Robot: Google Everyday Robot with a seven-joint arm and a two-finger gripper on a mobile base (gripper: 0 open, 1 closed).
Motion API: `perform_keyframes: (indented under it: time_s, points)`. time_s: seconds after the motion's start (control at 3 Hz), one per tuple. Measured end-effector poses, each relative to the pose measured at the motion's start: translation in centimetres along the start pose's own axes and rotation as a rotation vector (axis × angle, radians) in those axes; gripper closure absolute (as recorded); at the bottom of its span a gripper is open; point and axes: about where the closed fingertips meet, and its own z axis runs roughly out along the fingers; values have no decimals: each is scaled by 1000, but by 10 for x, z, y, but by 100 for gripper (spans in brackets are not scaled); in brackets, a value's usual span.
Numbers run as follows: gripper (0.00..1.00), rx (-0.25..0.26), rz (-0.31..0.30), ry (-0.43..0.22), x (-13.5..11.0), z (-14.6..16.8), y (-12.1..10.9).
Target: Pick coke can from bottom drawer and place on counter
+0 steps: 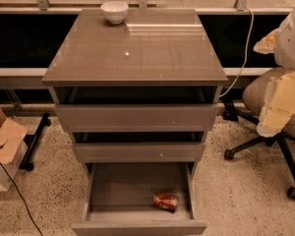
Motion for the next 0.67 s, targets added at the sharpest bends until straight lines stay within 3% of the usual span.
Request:
perform_keyframes:
  time_s: [0.67]
  points:
    - [0, -7, -36, -57, -7, 34, 0]
